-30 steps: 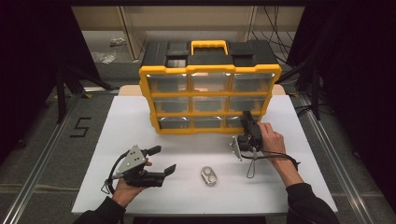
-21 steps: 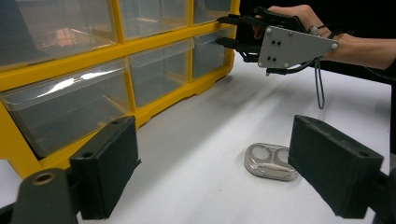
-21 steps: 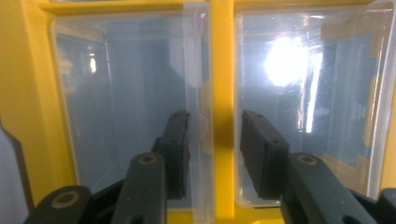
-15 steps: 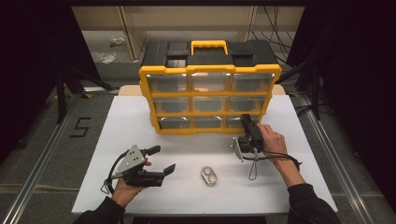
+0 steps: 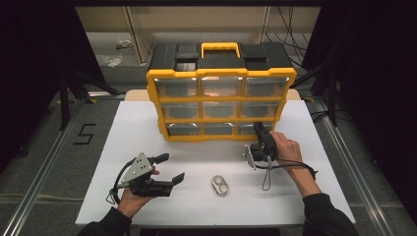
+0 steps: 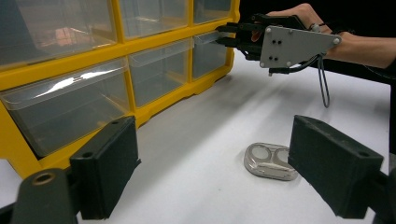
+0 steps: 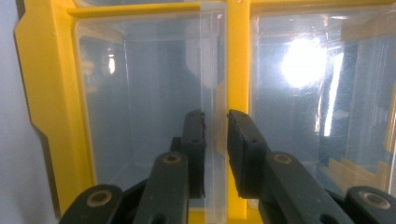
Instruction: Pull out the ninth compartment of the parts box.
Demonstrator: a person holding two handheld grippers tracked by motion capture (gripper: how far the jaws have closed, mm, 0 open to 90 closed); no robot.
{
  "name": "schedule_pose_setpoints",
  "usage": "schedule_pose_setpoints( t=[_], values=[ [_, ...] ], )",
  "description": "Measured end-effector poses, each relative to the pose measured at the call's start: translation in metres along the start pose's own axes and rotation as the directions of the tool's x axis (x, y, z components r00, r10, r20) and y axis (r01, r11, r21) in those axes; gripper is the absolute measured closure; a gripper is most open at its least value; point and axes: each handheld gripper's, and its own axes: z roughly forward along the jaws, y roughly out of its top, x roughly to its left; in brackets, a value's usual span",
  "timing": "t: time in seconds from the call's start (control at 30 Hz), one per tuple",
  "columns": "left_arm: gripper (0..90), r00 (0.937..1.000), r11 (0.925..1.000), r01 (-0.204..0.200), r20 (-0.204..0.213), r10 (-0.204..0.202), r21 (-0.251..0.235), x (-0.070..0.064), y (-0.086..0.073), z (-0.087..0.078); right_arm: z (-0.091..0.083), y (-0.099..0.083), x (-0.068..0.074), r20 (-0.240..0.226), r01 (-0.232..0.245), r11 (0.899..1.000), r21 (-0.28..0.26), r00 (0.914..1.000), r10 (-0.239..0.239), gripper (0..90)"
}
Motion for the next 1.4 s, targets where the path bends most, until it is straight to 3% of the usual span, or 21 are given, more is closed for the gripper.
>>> schedule_pose_setpoints(
  t=[0.57, 0.63, 1.4],
  values=[
    [15.5, 1.0000, 1.0000, -0.002, -0.001, 0.002, -0.002, 0.000, 0.000, 0.000, -0.010, -0.002, 0.002, 0.008, 0.020, 0.999, -0.036, 0.9998, -0.019, 78.7],
    [15.5, 1.0000, 1.0000, -0.004, -0.002, 0.004, -0.001, 0.000, 0.000, 0.000, -0.012, -0.001, 0.001, -0.002, 0.019, 1.000, -0.018, 0.9998, -0.019, 78.7],
    [15.5, 1.0000, 1.0000, -0.001, 0.001, 0.001, 0.000, 0.000, 0.000, 0.001, -0.026, 0.000, 0.003, -0.003, 0.011, 1.000, -0.024, 0.9999, -0.011, 78.8]
  ],
)
